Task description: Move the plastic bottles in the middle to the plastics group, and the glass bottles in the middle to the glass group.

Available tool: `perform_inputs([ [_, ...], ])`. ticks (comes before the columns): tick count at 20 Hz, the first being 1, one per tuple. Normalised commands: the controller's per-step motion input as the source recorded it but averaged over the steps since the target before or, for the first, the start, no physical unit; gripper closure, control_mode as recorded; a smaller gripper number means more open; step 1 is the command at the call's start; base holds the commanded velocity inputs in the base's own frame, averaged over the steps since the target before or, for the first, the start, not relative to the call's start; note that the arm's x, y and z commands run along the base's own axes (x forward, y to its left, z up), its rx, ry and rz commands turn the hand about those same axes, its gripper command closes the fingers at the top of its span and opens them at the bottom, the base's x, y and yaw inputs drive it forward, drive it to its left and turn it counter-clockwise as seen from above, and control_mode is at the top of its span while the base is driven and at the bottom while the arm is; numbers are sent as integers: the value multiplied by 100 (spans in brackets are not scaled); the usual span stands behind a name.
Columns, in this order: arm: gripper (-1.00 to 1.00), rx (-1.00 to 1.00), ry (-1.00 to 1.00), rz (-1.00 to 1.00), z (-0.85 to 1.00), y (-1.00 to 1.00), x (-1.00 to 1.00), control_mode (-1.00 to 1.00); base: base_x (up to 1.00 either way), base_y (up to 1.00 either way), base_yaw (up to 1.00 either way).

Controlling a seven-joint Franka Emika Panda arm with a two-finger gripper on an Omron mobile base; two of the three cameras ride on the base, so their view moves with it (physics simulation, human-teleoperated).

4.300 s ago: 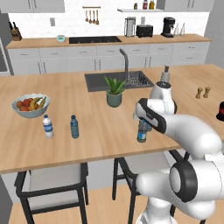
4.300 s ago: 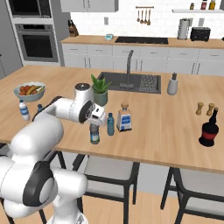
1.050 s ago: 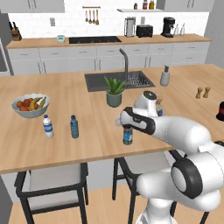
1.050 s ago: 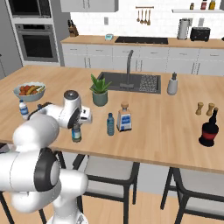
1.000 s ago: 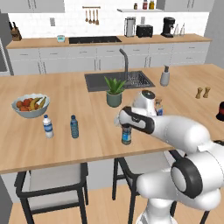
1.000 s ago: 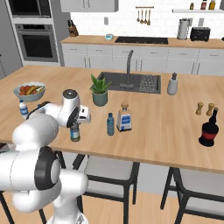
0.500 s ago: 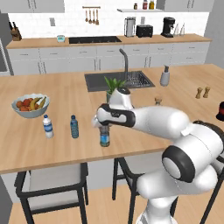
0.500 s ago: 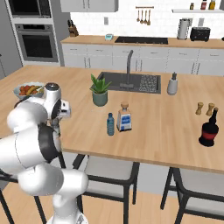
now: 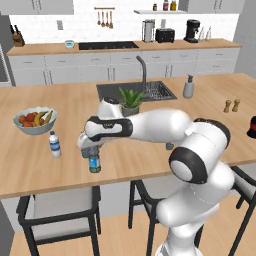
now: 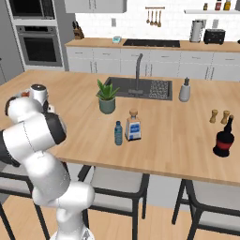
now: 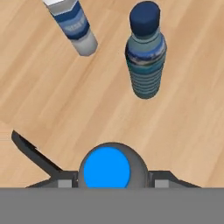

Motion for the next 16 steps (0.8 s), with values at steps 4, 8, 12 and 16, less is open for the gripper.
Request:
perform_inputs([
  [4, 100, -2, 0, 6, 0, 96, 1, -100, 0, 0, 0],
  [8, 100, -3, -14, 3, 0, 78, 0, -100, 0, 0, 0],
  [12, 100, -1, -14, 0, 0, 49, 10, -100, 0, 0, 0],
  [16, 100, 0, -3, 0, 0, 33, 12, -100, 0, 0, 0],
])
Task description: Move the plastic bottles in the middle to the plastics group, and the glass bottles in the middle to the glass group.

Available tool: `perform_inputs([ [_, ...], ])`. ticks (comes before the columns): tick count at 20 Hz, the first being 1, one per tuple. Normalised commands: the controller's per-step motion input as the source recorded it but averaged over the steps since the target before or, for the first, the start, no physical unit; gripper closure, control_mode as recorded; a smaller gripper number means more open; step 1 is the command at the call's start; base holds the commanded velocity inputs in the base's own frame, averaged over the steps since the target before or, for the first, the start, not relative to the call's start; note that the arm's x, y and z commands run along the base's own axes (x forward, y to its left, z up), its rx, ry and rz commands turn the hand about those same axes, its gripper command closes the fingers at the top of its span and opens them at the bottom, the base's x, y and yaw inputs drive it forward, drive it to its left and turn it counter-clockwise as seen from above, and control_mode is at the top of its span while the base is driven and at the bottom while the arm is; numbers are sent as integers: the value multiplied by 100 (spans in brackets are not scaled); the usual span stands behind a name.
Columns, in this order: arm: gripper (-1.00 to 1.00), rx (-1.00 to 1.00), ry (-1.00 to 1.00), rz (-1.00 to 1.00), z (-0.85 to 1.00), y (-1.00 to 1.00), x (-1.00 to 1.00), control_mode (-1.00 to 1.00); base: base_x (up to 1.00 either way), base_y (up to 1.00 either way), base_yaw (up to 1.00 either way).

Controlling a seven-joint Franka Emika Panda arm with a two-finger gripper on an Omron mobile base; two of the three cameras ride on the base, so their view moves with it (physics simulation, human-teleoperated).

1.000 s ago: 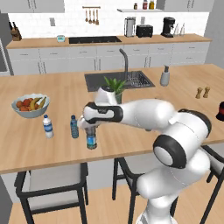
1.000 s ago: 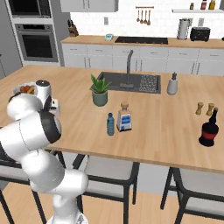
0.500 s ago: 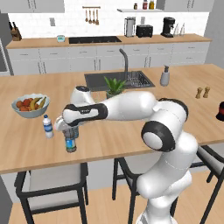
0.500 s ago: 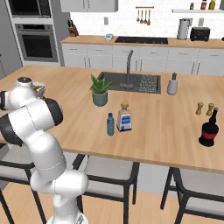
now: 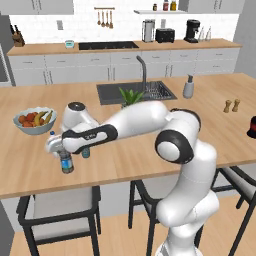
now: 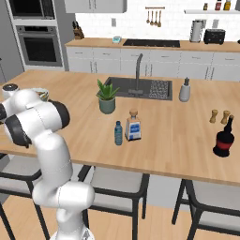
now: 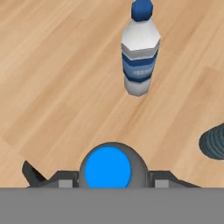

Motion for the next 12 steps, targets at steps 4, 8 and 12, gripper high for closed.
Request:
perform_inputs([
  [4, 100, 0, 0, 0, -1, 16, 9, -100, 0, 0, 0],
  [8, 100, 0, -4, 0, -1, 4, 4, -100, 0, 0, 0],
  [12, 100, 1, -8, 0, -8, 5, 9, -100, 0, 0, 0],
])
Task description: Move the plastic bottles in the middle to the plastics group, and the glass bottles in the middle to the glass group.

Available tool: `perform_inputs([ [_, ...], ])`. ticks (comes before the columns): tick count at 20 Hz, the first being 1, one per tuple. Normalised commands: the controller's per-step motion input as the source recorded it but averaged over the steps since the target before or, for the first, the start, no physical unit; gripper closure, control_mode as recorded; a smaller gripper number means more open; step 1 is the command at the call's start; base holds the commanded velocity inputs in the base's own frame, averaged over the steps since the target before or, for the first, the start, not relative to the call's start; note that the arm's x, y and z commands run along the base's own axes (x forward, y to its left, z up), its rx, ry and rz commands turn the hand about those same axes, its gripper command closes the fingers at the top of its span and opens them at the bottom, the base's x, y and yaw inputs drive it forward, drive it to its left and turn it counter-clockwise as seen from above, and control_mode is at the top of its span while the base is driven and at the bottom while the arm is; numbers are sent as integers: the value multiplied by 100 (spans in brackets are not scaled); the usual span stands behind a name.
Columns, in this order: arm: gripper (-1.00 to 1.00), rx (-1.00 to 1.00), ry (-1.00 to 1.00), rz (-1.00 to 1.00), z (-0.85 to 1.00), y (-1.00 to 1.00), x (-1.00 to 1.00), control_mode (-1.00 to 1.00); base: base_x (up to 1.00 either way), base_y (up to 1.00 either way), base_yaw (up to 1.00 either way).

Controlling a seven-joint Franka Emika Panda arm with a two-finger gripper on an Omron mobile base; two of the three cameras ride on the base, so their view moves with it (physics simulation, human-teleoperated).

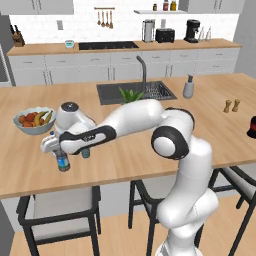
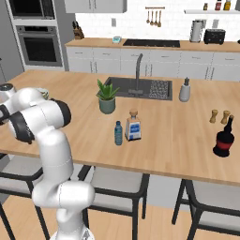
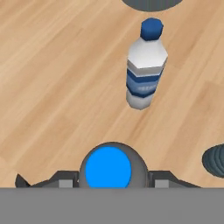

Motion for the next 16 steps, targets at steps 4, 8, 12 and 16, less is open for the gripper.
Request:
perform_inputs([
  [4, 100, 4, -12, 1, 0, 0, -1, -100, 0, 0, 0],
  [8, 100, 7, -4, 2, 0, 0, 0, -100, 0, 0, 0],
  [12, 100, 5, 0, 0, -2, 0, 0, -100, 0, 0, 0],
  [16, 100, 0, 0, 0, -17, 1, 0, -100, 0, 0, 0],
])
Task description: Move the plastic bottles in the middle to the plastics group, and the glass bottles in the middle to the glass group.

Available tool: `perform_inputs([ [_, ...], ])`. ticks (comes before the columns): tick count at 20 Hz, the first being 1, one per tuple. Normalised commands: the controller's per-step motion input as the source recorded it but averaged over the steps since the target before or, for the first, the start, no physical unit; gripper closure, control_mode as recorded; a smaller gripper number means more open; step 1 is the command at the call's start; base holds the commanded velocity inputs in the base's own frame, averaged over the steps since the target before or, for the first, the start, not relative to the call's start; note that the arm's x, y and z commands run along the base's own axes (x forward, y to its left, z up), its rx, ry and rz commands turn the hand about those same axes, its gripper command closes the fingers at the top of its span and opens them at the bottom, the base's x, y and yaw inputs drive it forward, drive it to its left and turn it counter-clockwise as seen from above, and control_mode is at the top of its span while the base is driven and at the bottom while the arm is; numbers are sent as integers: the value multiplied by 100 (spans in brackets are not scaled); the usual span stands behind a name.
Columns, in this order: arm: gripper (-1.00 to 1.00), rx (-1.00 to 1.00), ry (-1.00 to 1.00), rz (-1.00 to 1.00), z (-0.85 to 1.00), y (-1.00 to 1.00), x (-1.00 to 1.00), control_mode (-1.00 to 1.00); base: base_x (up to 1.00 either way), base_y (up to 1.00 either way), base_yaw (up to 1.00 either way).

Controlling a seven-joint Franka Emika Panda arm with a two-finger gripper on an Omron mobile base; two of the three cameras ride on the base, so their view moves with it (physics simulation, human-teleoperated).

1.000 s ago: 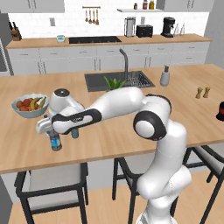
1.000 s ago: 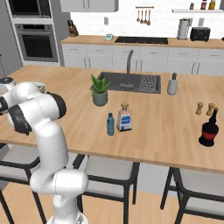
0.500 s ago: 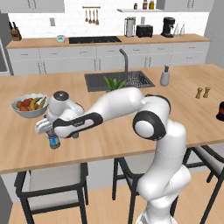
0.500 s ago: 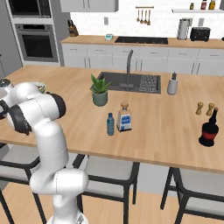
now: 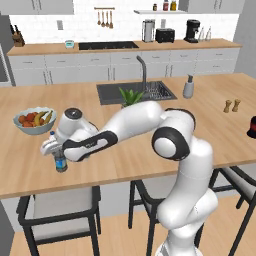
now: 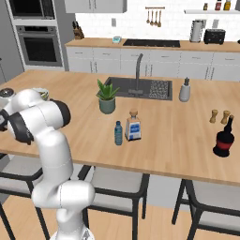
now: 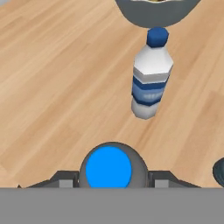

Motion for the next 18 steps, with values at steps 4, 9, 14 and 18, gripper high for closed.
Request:
perform_inputs([
  [4, 100, 0, 0, 0, -20, 5, 0, -100, 0, 0, 0],
  [9, 100, 0, 0, 0, -18, 2, 0, -100, 0, 0, 0],
  [14, 100, 0, 0, 0, -6, 3, 0, -100, 0, 0, 0],
  [18, 100, 0, 0, 0, -15, 0, 0, -100, 0, 0, 0],
])
